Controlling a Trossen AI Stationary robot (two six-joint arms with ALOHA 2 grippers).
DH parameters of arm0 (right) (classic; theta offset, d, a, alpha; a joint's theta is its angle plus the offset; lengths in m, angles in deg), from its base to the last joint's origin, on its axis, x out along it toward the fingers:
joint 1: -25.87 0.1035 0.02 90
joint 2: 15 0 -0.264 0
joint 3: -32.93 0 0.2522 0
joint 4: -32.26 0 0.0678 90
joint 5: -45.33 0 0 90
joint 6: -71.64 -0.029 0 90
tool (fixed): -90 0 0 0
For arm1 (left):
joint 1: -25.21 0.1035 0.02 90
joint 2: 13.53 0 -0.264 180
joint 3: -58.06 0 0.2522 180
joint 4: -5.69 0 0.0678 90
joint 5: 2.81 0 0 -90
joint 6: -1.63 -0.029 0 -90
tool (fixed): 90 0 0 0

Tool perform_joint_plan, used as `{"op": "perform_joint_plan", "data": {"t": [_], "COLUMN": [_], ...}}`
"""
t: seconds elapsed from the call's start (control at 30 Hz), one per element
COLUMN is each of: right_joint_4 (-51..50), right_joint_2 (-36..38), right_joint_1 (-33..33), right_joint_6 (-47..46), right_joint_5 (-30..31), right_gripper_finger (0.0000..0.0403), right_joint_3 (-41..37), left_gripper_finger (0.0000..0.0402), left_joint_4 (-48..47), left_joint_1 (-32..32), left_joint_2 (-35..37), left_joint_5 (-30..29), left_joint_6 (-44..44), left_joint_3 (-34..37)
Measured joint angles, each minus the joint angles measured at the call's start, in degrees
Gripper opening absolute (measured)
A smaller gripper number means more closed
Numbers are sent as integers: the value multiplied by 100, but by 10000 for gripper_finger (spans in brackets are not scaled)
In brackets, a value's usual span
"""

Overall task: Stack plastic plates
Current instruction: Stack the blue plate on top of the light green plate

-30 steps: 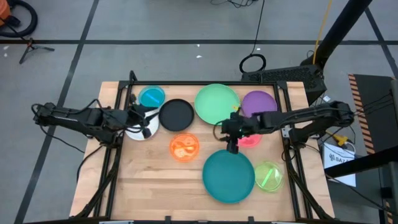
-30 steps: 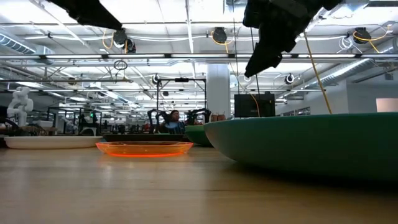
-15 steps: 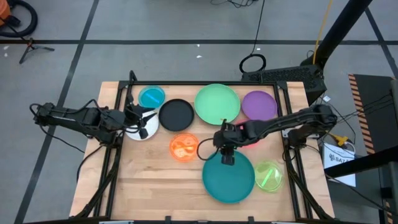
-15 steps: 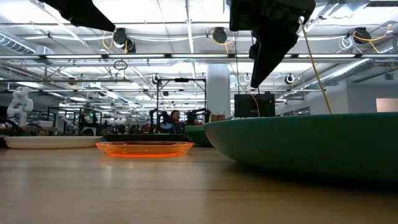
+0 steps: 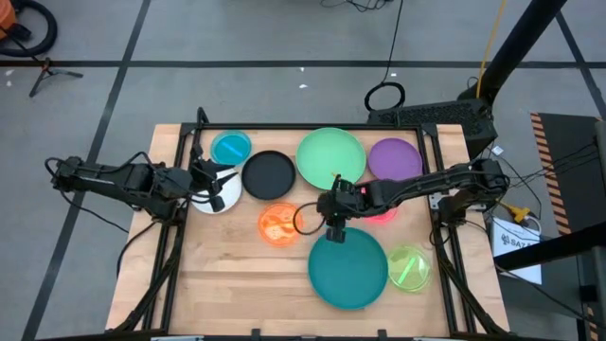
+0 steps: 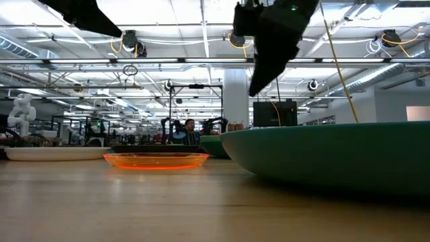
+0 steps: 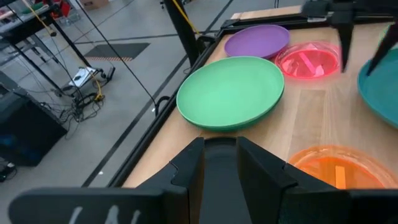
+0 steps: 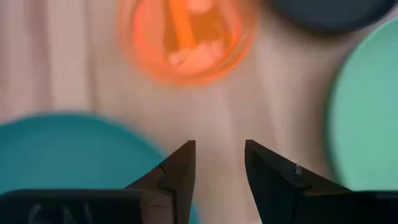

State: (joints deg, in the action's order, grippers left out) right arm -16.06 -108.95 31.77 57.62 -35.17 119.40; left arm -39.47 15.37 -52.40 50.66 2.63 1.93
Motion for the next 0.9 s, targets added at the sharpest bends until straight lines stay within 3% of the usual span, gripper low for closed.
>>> {"op": "perform_joint_plan", "data": {"t": [0.2, 0.43, 0.67, 0.8, 0.9], "right_joint_4": [466, 1520, 2627, 2681, 2654], "right_joint_2": [0, -335, -1076, -1325, -1447], "right_joint_1": [-474, -1052, -1203, -1264, -1354], "right_joint_6": [317, 1020, 1413, 1470, 1444], "right_joint_5": [845, 833, 845, 842, 843], "right_gripper_finger": [130, 122, 57, 12, 5], "right_joint_3": [0, 0, -2, -2, -2], "left_gripper_finger": [99, 99, 99, 99, 99], "left_joint_4": [-7, -12, -29, -100, -165], "left_joint_1": [0, 0, 0, -2, -2], "left_joint_2": [-4, -4, -4, -4, -4], "left_joint_5": [2, 4, 9, 24, 24], "left_joint_6": [-29, -31, -31, 9, 21], "left_joint_3": [0, 0, 0, 0, 0]}}
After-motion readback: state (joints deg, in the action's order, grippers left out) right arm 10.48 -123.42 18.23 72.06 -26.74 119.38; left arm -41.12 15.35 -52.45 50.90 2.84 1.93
